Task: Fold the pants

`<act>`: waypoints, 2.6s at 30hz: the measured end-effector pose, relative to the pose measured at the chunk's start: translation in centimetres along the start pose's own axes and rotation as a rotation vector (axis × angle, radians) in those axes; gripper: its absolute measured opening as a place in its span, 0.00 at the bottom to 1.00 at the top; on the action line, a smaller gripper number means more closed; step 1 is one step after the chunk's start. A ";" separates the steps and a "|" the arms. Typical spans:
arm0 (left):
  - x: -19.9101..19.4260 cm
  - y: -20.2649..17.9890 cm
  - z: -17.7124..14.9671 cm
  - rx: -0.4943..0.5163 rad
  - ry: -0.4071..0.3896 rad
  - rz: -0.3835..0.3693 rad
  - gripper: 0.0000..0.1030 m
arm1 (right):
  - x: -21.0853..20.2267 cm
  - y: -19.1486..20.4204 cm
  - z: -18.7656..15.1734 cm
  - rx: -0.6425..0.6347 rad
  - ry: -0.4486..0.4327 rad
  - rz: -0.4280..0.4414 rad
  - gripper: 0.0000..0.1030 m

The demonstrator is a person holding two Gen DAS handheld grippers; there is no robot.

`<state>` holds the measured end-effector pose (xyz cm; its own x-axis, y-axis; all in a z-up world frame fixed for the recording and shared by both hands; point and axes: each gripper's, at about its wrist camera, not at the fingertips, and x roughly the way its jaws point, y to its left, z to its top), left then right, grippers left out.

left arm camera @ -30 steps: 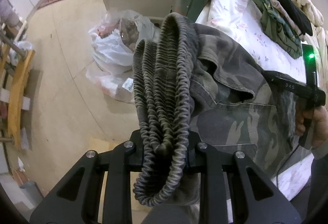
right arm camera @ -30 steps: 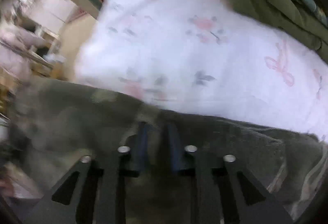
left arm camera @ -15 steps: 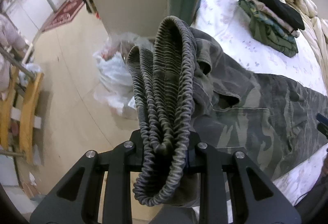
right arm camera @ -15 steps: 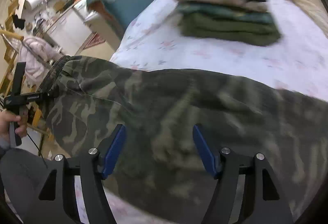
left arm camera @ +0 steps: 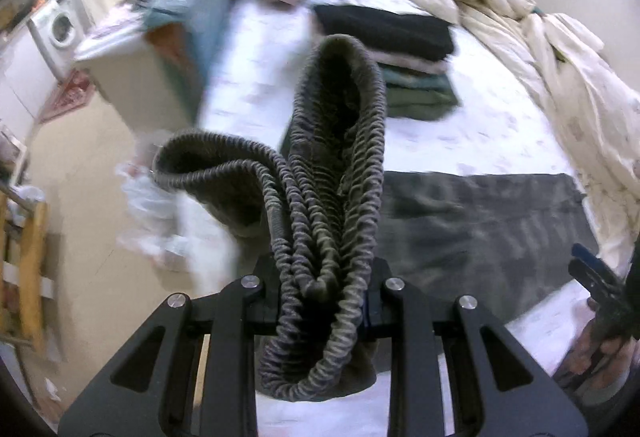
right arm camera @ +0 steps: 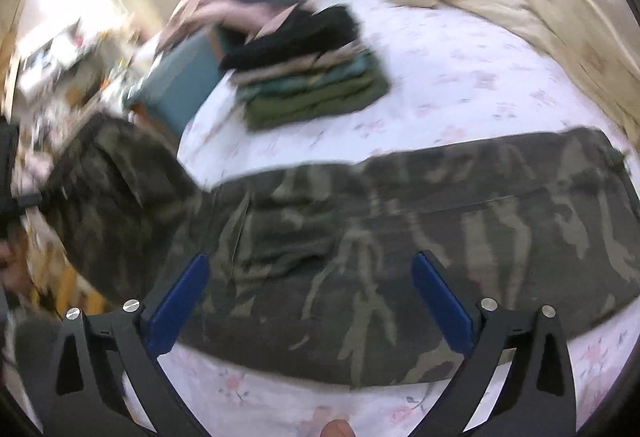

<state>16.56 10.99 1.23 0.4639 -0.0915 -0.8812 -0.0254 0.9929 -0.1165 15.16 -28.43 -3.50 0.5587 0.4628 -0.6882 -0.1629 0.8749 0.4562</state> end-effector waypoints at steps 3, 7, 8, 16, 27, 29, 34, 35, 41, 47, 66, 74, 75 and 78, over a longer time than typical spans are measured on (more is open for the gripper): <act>3.8 -5.8 -1.2 -0.023 0.053 -0.023 0.21 | -2.0 -1.7 1.0 0.031 -0.064 -0.032 1.00; 9.3 -12.0 -3.8 -0.025 0.141 0.009 0.25 | -3.8 -4.4 1.7 0.111 -0.106 -0.036 1.00; 10.8 -13.5 -4.6 0.002 0.169 0.038 0.26 | -4.0 -5.0 1.9 0.131 -0.107 -0.030 1.00; 14.6 -18.4 -8.2 0.074 0.259 -0.079 0.80 | -3.1 -6.8 2.0 0.176 -0.064 -0.019 1.00; 6.4 -6.3 -7.7 0.019 0.127 -0.115 0.80 | 2.3 -3.6 2.3 0.126 0.092 0.098 1.00; 8.4 -5.1 -8.2 0.032 0.153 -0.010 0.79 | 4.8 -2.3 3.0 0.131 0.151 0.154 0.97; 13.1 -3.3 -10.3 0.042 0.270 0.053 0.79 | 12.5 2.6 5.1 -0.005 0.273 0.189 0.76; 13.6 -3.2 -10.5 0.055 0.282 0.054 0.79 | 14.2 3.3 5.1 -0.028 0.296 0.171 0.76; 14.4 -4.8 -11.7 0.172 0.276 0.098 0.84 | 22.2 3.7 4.3 -0.074 0.400 -0.040 0.70; 14.1 -4.8 -11.9 0.165 0.293 0.071 0.85 | 19.2 1.3 5.9 0.019 0.292 0.034 0.08; 12.8 -5.5 -13.8 0.164 0.317 0.052 0.85 | 18.9 0.0 3.1 0.035 0.382 0.061 0.26; 12.5 -5.0 -13.6 0.157 0.321 0.052 0.85 | 19.5 0.2 3.1 -0.074 0.383 -0.078 0.64; 12.1 -4.7 -13.3 0.131 0.315 0.031 0.85 | 19.0 -0.3 3.2 -0.061 0.377 -0.083 0.69; 10.2 -4.0 -12.2 0.089 0.244 -0.010 0.85 | 15.3 -1.1 3.1 0.004 0.358 -0.038 0.70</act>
<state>10.58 5.11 -12.89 0.2362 -0.1066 -0.9658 0.0611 0.9936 -0.0948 26.43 -22.71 -12.77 0.2436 0.4517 -0.8583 -0.1439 0.8920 0.4285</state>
